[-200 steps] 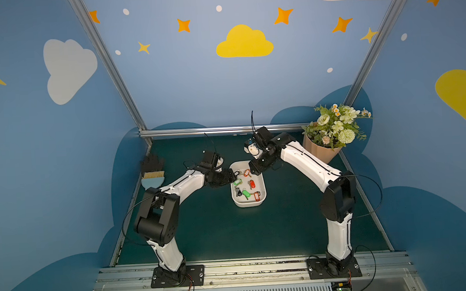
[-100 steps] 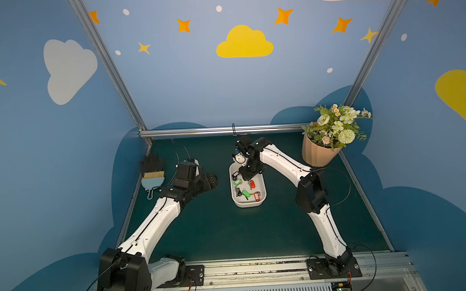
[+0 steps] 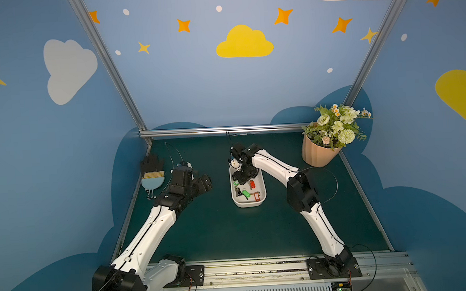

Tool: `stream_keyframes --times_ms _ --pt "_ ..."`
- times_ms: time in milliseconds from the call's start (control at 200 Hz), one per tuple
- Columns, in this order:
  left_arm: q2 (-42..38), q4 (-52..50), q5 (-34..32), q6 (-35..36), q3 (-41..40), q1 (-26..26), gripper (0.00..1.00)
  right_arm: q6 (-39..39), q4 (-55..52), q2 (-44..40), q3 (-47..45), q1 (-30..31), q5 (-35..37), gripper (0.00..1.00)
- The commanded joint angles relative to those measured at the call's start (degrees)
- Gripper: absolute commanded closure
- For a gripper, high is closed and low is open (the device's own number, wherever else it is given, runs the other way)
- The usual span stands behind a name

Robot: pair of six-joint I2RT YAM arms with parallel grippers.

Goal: Take the keys out of the storage box
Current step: Pick up the key from the storage box.

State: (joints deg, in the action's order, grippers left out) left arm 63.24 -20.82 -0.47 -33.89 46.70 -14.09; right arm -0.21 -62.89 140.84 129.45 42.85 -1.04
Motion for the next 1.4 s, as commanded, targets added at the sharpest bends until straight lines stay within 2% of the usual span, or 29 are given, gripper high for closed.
stream_keyframes --times_ms 0,415,891,1126,1392 --pt "0.65 -0.77 -0.15 -0.04 -0.12 0.25 0.08 1.0 1.58 1.49 1.95 0.04 0.16 0.59" --pt "1.16 -0.76 -0.41 0.14 0.04 0.26 0.08 0.73 4.88 3.64 2.61 0.01 -0.46 0.61" --pt "1.7 -1.1 -0.24 0.75 0.54 0.22 0.08 1.78 6.44 4.54 1.47 0.0 1.04 0.68" --pt "1.68 -1.18 -0.24 0.86 0.84 0.2 0.08 1.75 5.69 4.38 0.9 0.01 2.68 0.78" --pt "1.63 -1.27 -0.23 0.87 1.03 0.2 0.08 1.19 5.15 2.43 0.95 0.3 4.32 0.95"
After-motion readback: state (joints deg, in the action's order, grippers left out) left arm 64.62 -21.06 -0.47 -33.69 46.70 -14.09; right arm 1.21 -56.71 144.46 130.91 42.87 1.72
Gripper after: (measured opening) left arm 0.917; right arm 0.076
